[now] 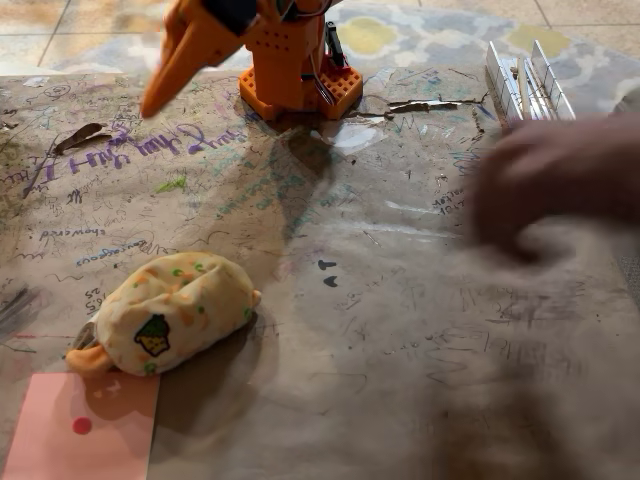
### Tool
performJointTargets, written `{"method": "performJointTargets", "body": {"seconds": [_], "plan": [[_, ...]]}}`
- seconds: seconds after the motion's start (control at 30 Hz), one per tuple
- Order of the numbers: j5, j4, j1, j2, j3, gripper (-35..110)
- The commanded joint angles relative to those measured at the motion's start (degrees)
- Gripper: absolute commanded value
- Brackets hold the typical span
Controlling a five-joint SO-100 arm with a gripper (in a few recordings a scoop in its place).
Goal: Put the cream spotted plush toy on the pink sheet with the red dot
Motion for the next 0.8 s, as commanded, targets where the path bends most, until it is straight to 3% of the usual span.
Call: {"method": "performJointTargets", "body": {"seconds": [0.0, 0.77], "plan": [[13.5, 10.0, 0.0, 1.2, -1.7, 0], [11.3, 10.4, -1.1, 1.3, -1.7, 0]]}}
